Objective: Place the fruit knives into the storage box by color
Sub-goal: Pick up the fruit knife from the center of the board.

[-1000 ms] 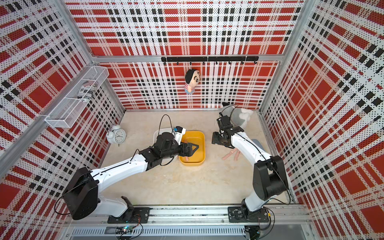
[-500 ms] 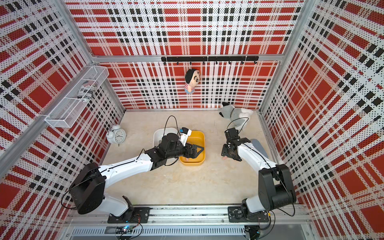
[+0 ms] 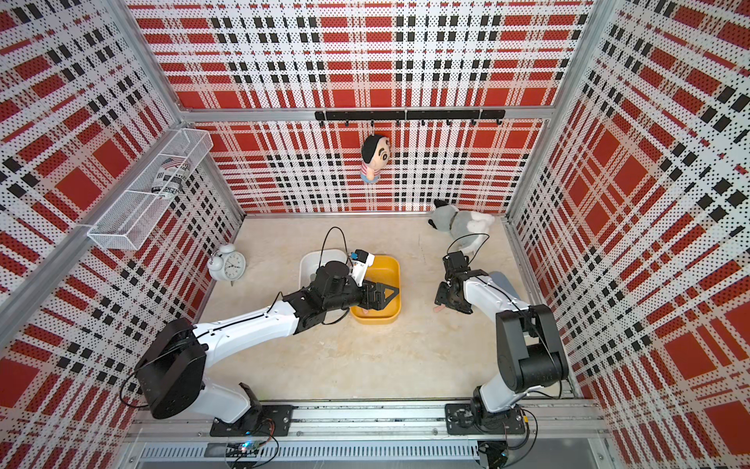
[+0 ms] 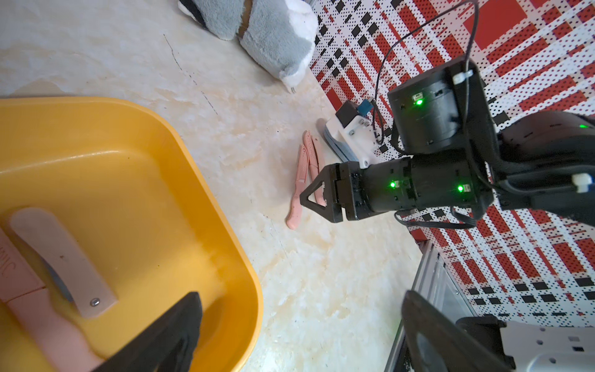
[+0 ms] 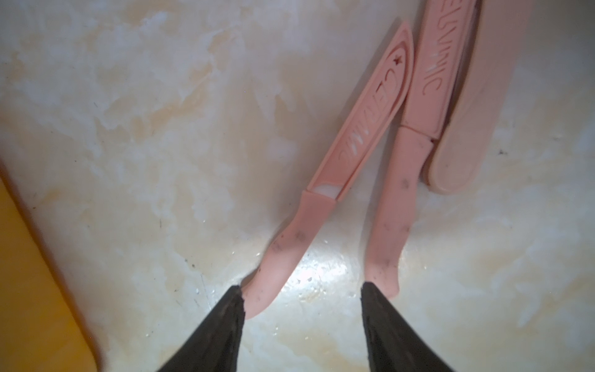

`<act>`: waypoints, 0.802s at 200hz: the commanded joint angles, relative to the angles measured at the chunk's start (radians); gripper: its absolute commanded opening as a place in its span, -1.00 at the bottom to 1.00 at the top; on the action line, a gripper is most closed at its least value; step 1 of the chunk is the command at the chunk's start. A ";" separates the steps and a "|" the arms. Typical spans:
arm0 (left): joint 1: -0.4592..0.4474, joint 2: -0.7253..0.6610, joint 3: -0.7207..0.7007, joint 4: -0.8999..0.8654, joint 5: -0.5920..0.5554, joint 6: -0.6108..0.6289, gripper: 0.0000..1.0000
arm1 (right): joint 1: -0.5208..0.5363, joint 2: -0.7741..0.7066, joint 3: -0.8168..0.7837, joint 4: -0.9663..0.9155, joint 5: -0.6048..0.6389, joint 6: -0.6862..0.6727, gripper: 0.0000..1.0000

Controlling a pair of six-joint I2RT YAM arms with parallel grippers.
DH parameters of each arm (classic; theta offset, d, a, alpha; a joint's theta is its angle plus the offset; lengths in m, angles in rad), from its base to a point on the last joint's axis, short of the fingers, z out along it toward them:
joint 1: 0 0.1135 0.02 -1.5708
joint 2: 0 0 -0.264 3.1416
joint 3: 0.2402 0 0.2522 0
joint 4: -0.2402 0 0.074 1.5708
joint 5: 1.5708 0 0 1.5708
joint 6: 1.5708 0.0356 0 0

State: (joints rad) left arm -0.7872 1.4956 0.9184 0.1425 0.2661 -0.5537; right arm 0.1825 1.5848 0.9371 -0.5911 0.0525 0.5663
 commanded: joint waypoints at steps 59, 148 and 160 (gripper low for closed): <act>0.007 -0.020 -0.025 0.019 -0.001 0.003 0.97 | -0.009 0.094 0.031 0.053 -0.052 -0.005 0.20; 0.053 -0.058 -0.054 0.015 0.001 0.009 0.97 | -0.006 0.171 0.082 0.011 -0.069 -0.082 -0.03; 0.058 -0.062 -0.058 0.016 0.000 0.009 0.97 | -0.003 0.177 0.084 0.007 -0.074 -0.089 -0.13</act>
State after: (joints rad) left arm -0.7425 1.4654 0.8799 0.1486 0.2657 -0.5533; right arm 0.1799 1.7309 1.0122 -0.5629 -0.0067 0.5087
